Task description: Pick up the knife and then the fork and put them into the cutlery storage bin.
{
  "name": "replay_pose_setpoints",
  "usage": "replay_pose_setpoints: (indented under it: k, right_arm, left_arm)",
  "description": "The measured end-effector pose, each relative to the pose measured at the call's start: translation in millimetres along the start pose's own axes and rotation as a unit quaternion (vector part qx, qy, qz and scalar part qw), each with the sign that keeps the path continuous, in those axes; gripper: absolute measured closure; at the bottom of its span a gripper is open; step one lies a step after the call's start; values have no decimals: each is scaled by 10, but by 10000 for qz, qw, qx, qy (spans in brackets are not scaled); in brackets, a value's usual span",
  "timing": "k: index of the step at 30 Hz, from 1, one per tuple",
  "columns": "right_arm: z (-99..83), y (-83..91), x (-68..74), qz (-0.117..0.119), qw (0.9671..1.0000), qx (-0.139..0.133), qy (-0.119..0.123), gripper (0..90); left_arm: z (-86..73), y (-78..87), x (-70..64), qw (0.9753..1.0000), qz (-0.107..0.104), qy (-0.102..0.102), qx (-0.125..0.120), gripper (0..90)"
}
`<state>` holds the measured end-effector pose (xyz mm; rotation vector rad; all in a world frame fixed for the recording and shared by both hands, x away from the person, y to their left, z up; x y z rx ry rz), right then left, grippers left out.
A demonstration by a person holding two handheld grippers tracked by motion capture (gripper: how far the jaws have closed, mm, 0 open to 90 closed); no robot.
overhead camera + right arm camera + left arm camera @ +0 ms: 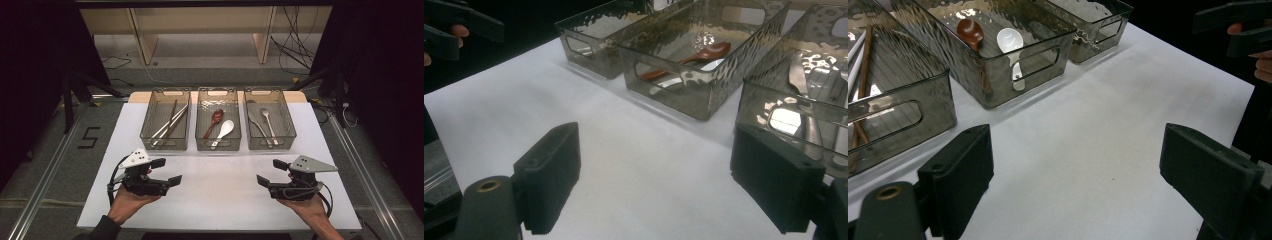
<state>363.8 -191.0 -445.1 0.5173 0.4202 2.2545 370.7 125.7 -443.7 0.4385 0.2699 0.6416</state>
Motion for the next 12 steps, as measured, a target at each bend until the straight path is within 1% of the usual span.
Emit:
replay_pose_setpoints:
  k: [2, 7, 12]
  right_arm:
    - [9, 0, 5, 4, 10000, -30, 42, 212]
    - [20, 8, 3, -5, 10000, -56, 29, 212]
    - [23, 6, 4, 2, 10000, -63, 15, 212]
  left_arm:
    - [-1, -2, -2, 10000, 0, -8, 10, 135]
    - [7, 4, 10, 10000, 21, -10, -27, 135]
    - [-5, -5, 8, 10000, 17, 1, 16, 135]
Point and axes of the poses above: each handheld gripper's, and its own axes: y roughly backward along the jaws, z roughly out of its top, x roughly to its left, the point moved 8 cm from there along -y, roughly forward along the jaws, and after that the axes turned 7 degrees about -y, right-handed, at the moved point
